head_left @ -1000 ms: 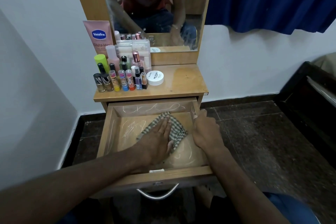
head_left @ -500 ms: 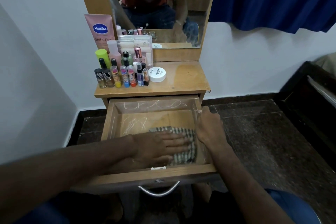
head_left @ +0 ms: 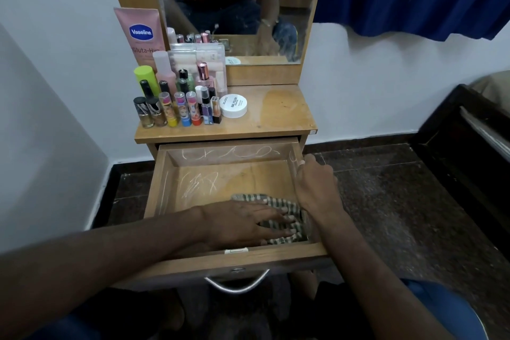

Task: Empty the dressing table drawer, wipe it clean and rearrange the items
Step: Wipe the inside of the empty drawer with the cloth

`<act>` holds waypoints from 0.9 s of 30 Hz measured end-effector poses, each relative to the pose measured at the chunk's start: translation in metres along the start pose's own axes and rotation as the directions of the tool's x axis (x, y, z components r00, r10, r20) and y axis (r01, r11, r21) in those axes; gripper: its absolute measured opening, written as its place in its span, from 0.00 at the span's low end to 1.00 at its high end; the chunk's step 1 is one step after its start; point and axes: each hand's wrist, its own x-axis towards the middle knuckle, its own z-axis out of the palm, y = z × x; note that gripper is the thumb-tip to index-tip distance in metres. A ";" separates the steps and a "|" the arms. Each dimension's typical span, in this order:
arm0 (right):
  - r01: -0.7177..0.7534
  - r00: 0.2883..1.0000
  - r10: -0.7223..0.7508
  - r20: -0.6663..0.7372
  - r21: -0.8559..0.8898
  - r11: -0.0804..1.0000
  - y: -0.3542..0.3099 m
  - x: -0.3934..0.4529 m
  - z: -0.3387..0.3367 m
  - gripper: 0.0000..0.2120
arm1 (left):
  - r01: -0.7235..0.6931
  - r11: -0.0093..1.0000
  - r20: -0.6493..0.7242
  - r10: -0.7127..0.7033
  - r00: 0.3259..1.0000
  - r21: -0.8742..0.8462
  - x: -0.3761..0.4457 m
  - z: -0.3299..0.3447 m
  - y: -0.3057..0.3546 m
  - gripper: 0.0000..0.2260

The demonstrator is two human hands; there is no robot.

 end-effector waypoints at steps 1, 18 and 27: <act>0.004 1.000 -0.004 0.009 -0.001 1.000 0.000 0.000 -0.001 0.15 | -0.031 0.999 -0.027 0.033 0.999 0.043 -0.004 0.002 -0.006 0.24; 0.019 0.999 -0.018 0.044 -0.035 0.999 0.004 0.000 -0.002 0.13 | 0.543 0.837 0.048 -0.541 0.839 -0.063 0.002 0.005 -0.034 0.33; 0.029 0.999 -0.029 0.047 -0.013 0.999 0.010 0.004 0.003 0.14 | 0.905 0.409 0.306 -0.882 0.359 0.115 -0.050 -0.002 -0.004 0.38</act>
